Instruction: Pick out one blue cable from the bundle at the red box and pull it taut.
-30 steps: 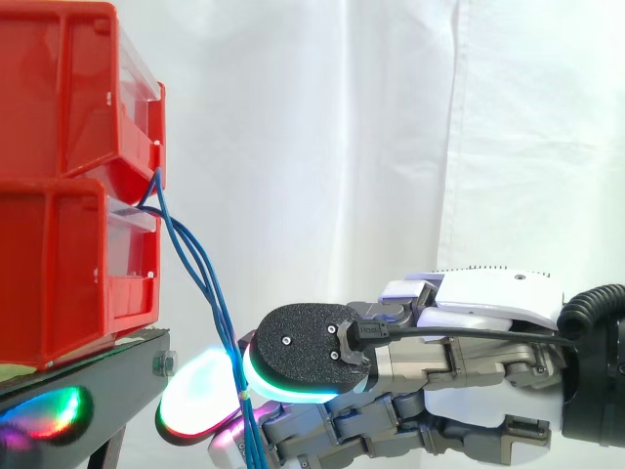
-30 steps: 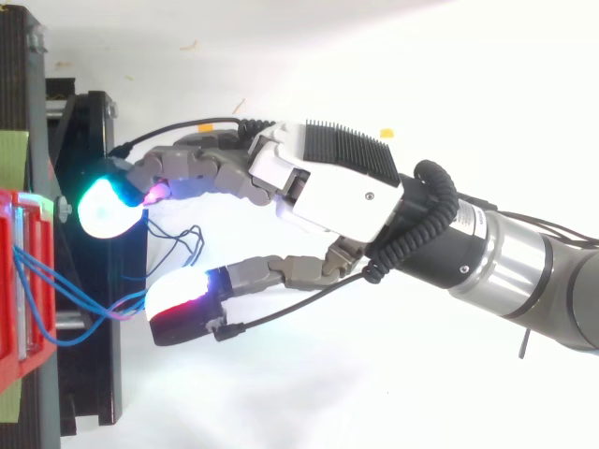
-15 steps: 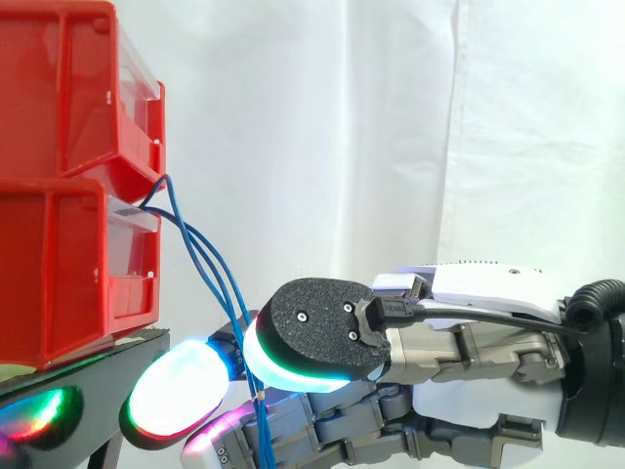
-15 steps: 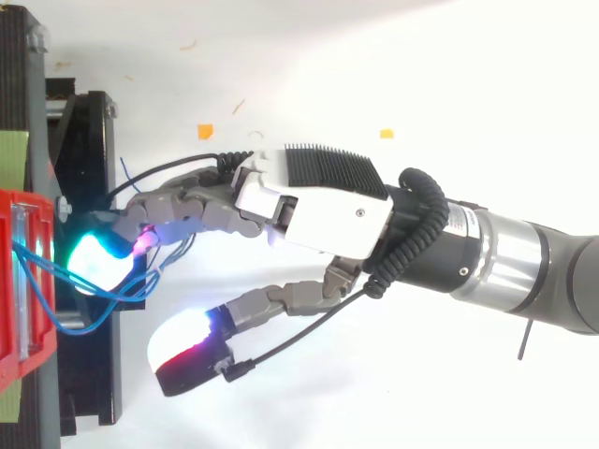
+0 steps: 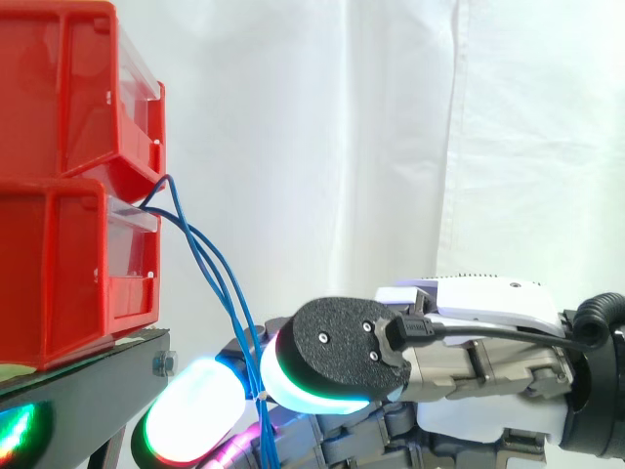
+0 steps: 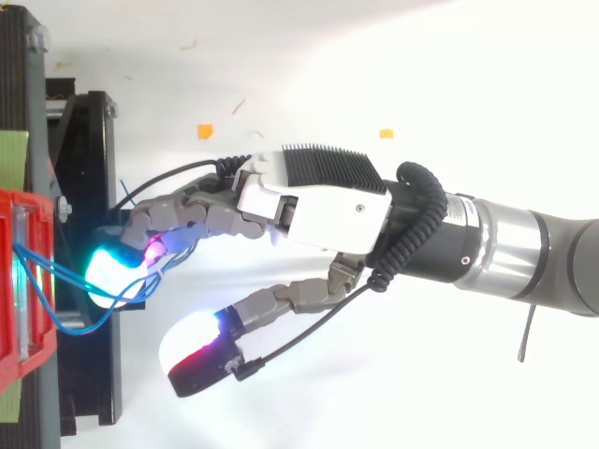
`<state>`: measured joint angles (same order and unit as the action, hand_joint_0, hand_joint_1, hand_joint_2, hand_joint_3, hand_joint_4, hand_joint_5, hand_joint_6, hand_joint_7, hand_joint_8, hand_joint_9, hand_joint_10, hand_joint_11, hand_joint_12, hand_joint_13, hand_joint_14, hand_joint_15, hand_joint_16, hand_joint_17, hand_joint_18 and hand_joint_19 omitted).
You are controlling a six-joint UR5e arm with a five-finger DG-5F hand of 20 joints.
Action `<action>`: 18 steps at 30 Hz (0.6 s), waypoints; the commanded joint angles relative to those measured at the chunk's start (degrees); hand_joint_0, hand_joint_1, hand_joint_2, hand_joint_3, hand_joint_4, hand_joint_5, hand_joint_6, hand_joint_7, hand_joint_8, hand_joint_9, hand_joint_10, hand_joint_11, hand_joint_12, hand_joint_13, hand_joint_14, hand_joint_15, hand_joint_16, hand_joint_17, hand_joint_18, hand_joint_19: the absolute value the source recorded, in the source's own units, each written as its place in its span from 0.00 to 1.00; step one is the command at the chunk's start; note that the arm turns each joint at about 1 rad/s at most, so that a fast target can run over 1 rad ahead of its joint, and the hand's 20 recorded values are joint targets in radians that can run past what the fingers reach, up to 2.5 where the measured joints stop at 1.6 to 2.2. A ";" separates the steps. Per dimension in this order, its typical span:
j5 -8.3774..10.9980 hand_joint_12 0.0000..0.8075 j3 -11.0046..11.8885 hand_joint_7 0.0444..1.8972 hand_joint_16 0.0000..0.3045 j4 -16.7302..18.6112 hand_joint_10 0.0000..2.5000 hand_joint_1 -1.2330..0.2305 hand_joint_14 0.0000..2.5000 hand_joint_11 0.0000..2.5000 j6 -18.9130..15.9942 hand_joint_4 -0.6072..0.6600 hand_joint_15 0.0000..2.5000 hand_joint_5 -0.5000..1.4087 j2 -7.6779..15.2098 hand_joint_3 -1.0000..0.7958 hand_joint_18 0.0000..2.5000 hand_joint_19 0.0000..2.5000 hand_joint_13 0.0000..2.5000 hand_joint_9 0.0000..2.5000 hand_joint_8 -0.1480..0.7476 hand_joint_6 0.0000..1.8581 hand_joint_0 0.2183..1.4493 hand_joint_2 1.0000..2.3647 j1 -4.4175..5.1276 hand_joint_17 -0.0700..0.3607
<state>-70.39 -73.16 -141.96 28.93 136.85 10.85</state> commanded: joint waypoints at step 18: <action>-3.18 0.36 -0.32 0.56 0.14 -0.24 0.00 0.35 0.01 0.12 0.25 0.56 0.15 0.20 0.00 0.35 0.17 0.22 0.27 0.31 0.39 0.27 0.29 0.01 -1.63 0.38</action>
<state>-73.43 -73.47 -142.15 29.14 136.84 9.31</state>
